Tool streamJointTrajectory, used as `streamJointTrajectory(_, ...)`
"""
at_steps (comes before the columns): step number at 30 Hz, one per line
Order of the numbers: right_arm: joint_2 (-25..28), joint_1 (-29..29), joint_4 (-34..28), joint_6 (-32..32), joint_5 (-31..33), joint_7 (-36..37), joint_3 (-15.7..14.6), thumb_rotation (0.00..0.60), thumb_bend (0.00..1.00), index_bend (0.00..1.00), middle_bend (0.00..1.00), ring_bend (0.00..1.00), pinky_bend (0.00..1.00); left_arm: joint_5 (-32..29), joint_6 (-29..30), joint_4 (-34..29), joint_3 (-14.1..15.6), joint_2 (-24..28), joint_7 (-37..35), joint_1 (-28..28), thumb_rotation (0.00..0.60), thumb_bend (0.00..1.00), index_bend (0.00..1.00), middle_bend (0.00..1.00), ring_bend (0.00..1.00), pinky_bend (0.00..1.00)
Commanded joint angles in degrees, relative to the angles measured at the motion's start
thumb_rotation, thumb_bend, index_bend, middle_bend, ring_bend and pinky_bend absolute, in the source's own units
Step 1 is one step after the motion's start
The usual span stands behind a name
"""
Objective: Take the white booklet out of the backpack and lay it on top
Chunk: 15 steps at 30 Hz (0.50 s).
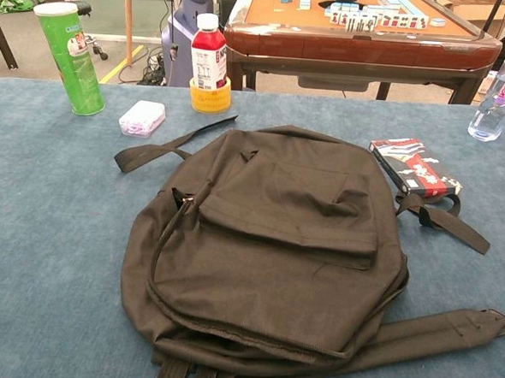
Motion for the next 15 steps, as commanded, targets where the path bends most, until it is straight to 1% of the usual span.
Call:
streamJointTrajectory(1,0.14,0.11,-0.02,0.17,0.28,0.01,0.35,0.6,0.51,0.37,0.37,0.3,0.39,1.87,-0.85,1.88,0.48,0.1,-1.34,-1.01,0.6,0.2,0.31,0.33,0.29,0.05)
streamJointTrajectory(6,0.63,0.59,-0.41,-0.01,1.15,-0.41,1.24,0.6,0.51,0.38,0.37,0.3,0.39,6.96,-4.44,2.74,2.62,1.93,-9.06,-4.23,0.6,0.2,0.31,0.33,0.29,0.05)
streamJointTrajectory(10,0.94,1.08,-0.99,-0.61,1.69,-0.86,1.68,0.6,0.51,0.37,0.37,0.3,0.39,12.98,-6.7,3.88,4.39,2.16,-14.89,-7.9,0.6,0.2,0.31,0.33,0.28,0.05)
streamJointTrajectory(12,1.11,1.27,-1.32,-0.91,1.84,-1.13,1.78,0.6,0.51,0.37,0.37,0.3,0.39,15.46,-8.22,4.23,5.1,1.91,-16.99,-9.96,0.6,0.2,0.31,0.33,0.28,0.05)
streamJointTrajectory(15,1.26,1.5,-1.74,-1.29,2.11,-1.43,1.91,0.6,0.51,0.38,0.37,0.3,0.39,17.84,-11.61,4.03,5.76,1.3,-17.31,-13.0,0.6,0.2,0.31,0.32,0.27,0.05)
